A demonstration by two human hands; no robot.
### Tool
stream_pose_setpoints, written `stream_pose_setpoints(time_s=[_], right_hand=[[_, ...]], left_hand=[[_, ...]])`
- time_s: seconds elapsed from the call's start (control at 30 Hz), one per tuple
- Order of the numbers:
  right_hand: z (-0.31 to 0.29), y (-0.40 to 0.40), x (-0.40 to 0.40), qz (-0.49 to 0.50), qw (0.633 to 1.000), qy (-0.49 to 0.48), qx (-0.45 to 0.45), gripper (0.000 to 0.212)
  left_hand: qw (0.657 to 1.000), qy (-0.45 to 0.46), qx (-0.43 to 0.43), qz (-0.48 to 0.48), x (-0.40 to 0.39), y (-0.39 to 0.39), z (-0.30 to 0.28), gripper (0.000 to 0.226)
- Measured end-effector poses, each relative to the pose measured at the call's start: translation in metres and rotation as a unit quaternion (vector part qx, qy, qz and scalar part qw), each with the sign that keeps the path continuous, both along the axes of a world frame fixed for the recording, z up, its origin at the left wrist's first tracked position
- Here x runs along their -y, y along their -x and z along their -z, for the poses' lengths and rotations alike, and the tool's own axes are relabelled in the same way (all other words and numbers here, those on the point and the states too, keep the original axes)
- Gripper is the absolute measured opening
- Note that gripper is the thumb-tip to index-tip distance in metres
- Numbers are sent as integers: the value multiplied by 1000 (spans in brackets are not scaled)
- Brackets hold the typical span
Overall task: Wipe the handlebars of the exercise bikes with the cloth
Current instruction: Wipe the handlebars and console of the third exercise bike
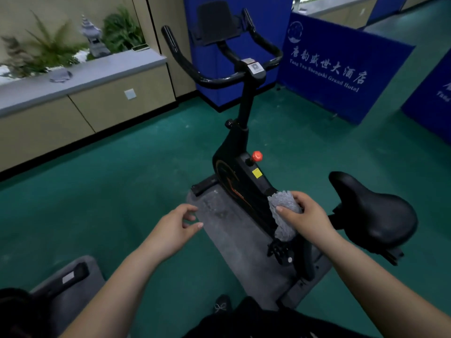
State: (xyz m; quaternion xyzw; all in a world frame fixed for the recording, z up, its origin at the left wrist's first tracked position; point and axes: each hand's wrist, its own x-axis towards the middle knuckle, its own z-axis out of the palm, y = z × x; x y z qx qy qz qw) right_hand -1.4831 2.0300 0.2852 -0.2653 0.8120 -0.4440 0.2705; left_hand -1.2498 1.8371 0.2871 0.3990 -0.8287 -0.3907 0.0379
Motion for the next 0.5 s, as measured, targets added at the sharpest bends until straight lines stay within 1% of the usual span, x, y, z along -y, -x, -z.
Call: stream_pose_setpoints(time_s=[0.13, 0.27, 0.37, 0.5], right_hand=[[-3, 30, 46, 16, 1000, 3, 5, 35], [-2, 63, 85, 25, 1000, 1, 8, 35], [-1, 91, 121, 28, 999, 6, 18, 30], [-4, 138, 181, 6, 999, 37, -4, 25]], left_hand=[[1000, 4, -13, 10, 59, 42, -9, 36], [1000, 4, -23, 7, 100, 80, -11, 34], [1000, -2, -12, 5, 125, 105, -7, 34], [1000, -8, 7, -17, 161, 141, -4, 35]])
